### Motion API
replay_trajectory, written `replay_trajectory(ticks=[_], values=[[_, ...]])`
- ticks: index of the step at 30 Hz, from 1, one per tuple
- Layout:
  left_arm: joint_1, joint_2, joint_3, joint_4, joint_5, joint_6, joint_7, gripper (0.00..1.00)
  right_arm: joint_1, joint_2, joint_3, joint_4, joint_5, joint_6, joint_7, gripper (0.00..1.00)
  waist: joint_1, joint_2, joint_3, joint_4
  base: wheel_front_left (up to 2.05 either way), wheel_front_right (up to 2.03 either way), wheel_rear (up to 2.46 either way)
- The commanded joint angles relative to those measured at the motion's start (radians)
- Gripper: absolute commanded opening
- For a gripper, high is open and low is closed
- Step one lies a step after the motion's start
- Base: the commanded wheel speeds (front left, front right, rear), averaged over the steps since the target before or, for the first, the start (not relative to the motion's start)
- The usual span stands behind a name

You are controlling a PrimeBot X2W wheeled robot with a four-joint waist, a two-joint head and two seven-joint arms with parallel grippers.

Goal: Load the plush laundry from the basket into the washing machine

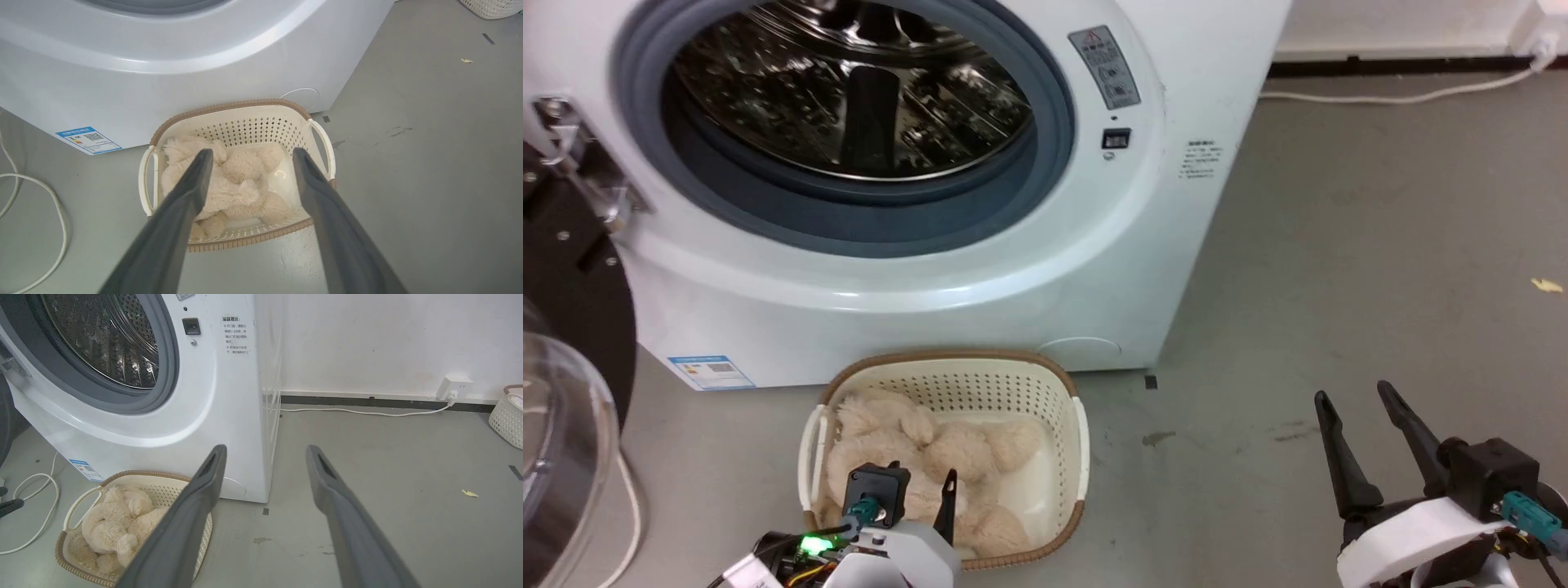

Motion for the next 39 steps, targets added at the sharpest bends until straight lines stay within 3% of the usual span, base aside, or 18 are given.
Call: replay_trajectory(ticks=[1,13,39], values=[[-0.026,0.007,-0.014,0.028,-0.007,-0.004,0.008,1.00,-0.021,0.002,-0.006,0.007,0.014,0.000,-0.012,1.00,-0.0001,-0.0001,0.016,-0.014,0.00,0.00,0.00],[-0.090,0.035,-0.074,0.170,-0.014,-0.004,0.042,1.00,-0.043,0.002,-0.009,0.015,0.054,0.000,-0.037,1.00,-0.0001,-0.0001,0.082,-0.055,0.00,0.00,0.00],[-0.284,0.134,-0.144,0.423,-0.086,0.053,0.057,1.00,-0.091,0.003,-0.021,0.016,0.147,0.001,-0.092,1.00,-0.0001,-0.0001,0.243,-0.137,0.00,0.00,0.00]])
